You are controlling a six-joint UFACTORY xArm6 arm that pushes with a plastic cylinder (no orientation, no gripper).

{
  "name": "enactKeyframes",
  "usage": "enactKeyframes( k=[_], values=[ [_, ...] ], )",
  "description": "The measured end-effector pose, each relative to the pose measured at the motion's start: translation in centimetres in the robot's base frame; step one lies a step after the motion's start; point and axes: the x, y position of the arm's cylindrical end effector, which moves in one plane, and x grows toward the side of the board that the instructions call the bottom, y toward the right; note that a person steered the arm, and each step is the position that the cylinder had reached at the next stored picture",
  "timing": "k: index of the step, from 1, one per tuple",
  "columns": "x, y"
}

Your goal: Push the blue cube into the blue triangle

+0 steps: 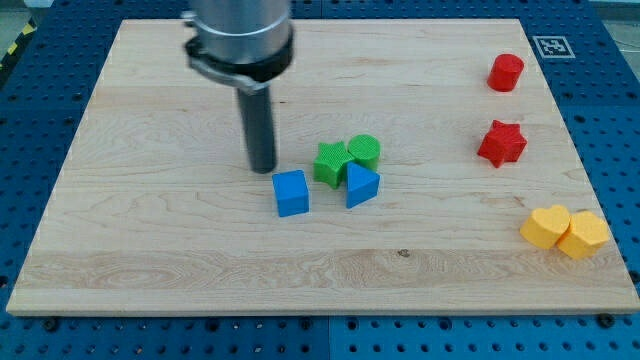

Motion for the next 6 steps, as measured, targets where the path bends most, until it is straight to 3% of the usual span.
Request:
enactKeyframes(
  k=[2,5,6],
  values=[
    [4.7,-1.3],
    [4.6,7.0],
    [4.6,7.1]
  ],
)
